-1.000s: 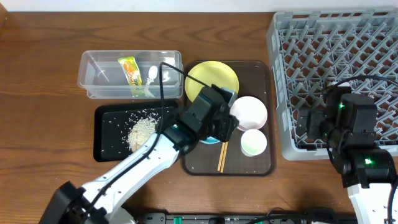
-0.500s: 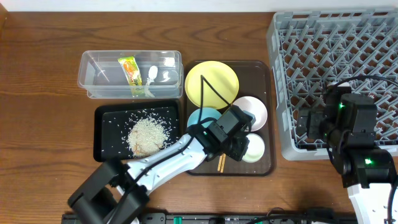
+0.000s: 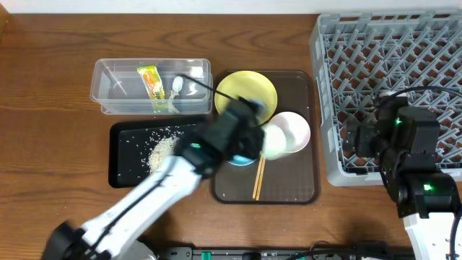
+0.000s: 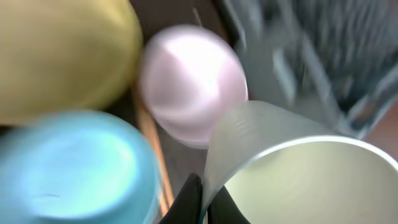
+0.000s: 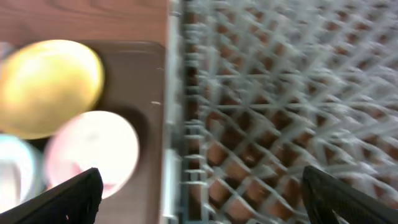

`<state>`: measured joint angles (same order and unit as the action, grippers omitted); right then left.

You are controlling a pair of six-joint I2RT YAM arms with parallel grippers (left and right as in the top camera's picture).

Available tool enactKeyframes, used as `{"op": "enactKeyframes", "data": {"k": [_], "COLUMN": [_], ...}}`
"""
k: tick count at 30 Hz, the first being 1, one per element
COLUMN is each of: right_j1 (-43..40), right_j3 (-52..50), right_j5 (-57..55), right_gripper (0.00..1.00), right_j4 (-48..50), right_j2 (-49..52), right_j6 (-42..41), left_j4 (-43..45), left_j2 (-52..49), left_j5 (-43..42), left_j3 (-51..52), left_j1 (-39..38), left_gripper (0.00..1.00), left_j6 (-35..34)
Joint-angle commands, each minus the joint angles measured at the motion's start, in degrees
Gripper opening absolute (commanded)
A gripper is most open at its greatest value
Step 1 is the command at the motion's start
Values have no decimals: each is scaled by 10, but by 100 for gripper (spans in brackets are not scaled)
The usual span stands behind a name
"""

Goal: Sort waste into correct bins and load items into the dishwasher rack
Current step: 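Grasp the white cup with the left gripper and lift it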

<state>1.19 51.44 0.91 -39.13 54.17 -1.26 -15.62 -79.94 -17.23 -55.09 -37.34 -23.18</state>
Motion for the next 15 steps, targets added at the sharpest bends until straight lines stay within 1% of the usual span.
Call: {"op": "enactKeyframes", "data": {"k": [1,3,6,8,10,12,15], "right_j1": [-4,-4,-3,-2,1,1,4], "right_j3": [10,10,10,10,10,10,10], "right_j5": [169,261,414,501,580,649,720], "right_gripper": [97,95,89,88,89,90,90], "right_j4": [8,12,25,40,68,107,174], "right_j2": [17,37,77,108,142,172,210], "right_j6": [-10,-4,39,60,76,82,81], "left_j4": [30,65,131,192,254,288,297], "left_j2": [20,10,-23,-50,-79,-99,-112], "left_j5": [-76,-170,-336,-446,-531,-573,-592], "left_j3": [-7,-7,-7,-7,-7,-7,-7], "left_j1": [93,145,200,218,224,223,214], "left_gripper": [6,6,6,6,6,7,6], "left_j6": [-95,-138,-201,-234,-281,-322,-333]}}
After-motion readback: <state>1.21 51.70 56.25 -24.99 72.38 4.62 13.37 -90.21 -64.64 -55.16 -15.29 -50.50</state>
